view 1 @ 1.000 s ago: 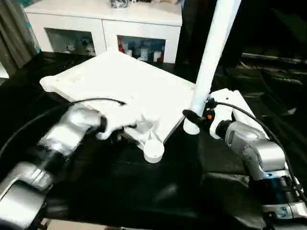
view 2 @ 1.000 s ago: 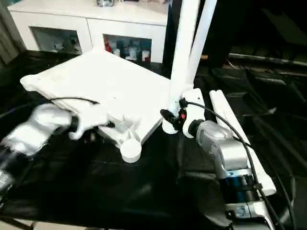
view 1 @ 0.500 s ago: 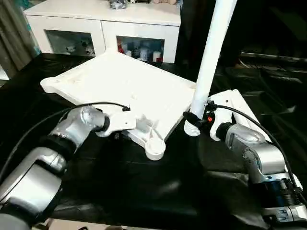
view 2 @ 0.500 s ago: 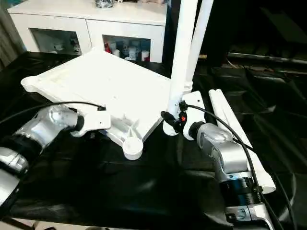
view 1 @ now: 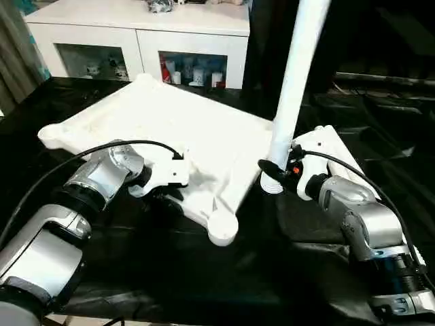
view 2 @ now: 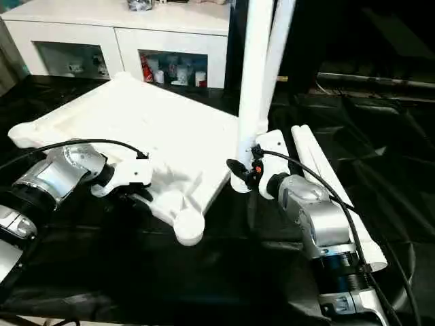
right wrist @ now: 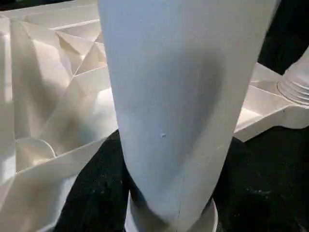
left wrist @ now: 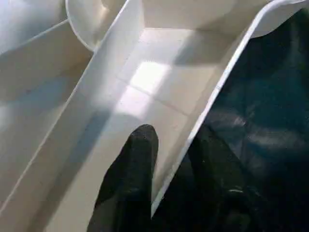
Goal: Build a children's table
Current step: Rotate table base
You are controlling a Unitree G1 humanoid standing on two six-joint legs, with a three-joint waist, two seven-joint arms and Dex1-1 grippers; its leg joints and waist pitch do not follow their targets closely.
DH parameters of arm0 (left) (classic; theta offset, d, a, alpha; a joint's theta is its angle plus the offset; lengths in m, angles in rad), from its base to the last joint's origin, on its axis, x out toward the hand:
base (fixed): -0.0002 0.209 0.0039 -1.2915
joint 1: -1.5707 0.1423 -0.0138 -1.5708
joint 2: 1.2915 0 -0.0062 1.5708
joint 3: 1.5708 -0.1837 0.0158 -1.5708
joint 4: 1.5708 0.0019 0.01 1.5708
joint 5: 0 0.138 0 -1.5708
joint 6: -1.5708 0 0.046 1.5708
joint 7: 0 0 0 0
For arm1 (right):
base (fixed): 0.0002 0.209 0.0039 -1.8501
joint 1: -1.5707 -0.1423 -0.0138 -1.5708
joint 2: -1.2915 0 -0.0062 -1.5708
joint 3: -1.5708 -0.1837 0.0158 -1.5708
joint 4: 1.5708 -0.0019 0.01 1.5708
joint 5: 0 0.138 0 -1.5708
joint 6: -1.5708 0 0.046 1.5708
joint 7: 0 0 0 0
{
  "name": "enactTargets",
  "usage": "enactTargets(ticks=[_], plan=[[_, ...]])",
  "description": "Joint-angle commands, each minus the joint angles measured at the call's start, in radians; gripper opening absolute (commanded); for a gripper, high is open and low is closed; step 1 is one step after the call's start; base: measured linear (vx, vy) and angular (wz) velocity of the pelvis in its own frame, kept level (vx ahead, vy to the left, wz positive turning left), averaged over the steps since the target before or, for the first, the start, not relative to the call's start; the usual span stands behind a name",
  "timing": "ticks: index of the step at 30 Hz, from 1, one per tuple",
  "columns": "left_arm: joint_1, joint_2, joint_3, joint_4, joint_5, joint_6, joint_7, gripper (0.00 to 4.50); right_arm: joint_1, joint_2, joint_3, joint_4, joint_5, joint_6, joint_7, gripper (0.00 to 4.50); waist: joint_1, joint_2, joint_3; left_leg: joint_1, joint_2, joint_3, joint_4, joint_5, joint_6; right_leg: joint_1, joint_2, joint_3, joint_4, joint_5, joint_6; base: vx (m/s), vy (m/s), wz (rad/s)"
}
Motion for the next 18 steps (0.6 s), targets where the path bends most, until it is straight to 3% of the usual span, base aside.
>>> enactTargets(ticks=[1, 3, 6, 9, 12, 15, 16, 17, 18], plan=[[0.022, -0.039, 0.069, 0.006, -0.038, 0.135, 0.123, 1.04, 0.009, -0.006, -0.003, -0.005, -0.01, -0.02, 0.005, 1.9, 0.004, 0.009, -0.067, 0.019, 0.009, 0.002, -0.067, -0.274, -0.041, 0.05, -0.051, 0.03, -0.065, -0.184, -0.234, 0.0, 0.0, 0.0], [0.03, -0.048, 0.086, 0.004, -0.037, 0.176, 0.16, 0.91, 0.012, -0.004, -0.003, -0.008, -0.01, -0.02, 0.004, 1.9, 0.005, 0.008, -0.067, 0.02, 0.007, 0.001, -0.066, -0.286, -0.035, 0.051, -0.053, 0.029, -0.071, -0.233, -0.224, 0.0, 0.0, 0.0], [0.052, -0.057, 0.108, -0.013, -0.041, 0.222, 0.205, 0.84, 0.017, 0.0, -0.002, -0.011, -0.01, -0.018, 0.001, 1.89, -0.005, 0.004, -0.064, 0.003, 0.001, -0.006, -0.073, -0.278, -0.038, 0.063, -0.052, 0.023, -0.078, -0.309, -0.176, 0.0, 0.0, 0.0], [0.093, -0.077, 0.149, -0.053, -0.053, 0.296, 0.28, 0.66, 0.022, 0.005, -0.002, -0.017, -0.009, -0.015, -0.003, 1.89, -0.01, 0.005, -0.064, 0.007, 0.001, -0.006, -0.072, -0.292, -0.036, 0.057, -0.051, 0.021, -0.087, -0.365, -0.153, 0.0, 0.0, 0.0], [0.162, -0.1, 0.175, -0.153, -0.045, 0.386, 0.343, 0.57, 0.026, 0.011, -0.002, -0.021, -0.01, -0.01, -0.007, 1.89, -0.017, 0.001, -0.064, 0.015, 0.004, -0.004, -0.07, -0.296, -0.024, 0.05, -0.049, 0.022, -0.089, -0.366, -0.166, 0.0, 0.0, 0.0], [0.204, -0.098, 0.166, -0.227, -0.04, 0.383, 0.342, 0.45, 0.027, 0.013, -0.002, -0.022, -0.011, -0.009, -0.007, 1.89, -0.022, 0.004, -0.063, 0.016, 0.006, -0.003, -0.072, -0.304, -0.014, 0.045, -0.047, 0.022, -0.094, -0.383, -0.162, 0.0, 0.0, 0.0], [0.221, -0.098, 0.168, -0.251, -0.052, 0.348, 0.338, 0.38, 0.028, 0.013, -0.001, -0.022, -0.011, -0.008, -0.007, 1.89, -0.022, -0.001, -0.062, 0.016, 0.005, -0.002, -0.071, -0.305, -0.012, 0.044, -0.047, 0.022, -0.096, -0.388, -0.16, 0.0, 0.0, 0.0], [0.23, -0.098, 0.17, -0.265, -0.059, 0.326, 0.338, 0.33, 0.028, 0.013, 0.0, -0.023, -0.011, -0.008, -0.006, 1.89, -0.023, 0.002, -0.062, 0.015, 0.006, -0.004, -0.073, -0.312, -0.013, 0.043, -0.047, 0.022, -0.095, -0.39, -0.158, 0.0, 0.0, 0.0], [0.245, -0.096, 0.169, -0.286, -0.065, 0.293, 0.336, 0.27, 0.029, 0.013, 0.001, -0.022, -0.011, -0.007, -0.005, 1.89, -0.022, -0.003, -0.063, 0.019, 0.006, -0.001, -0.072, -0.319, -0.011, 0.04, -0.046, 0.022, -0.098, -0.392, -0.154, 0.0, 0.0, 0.0]])
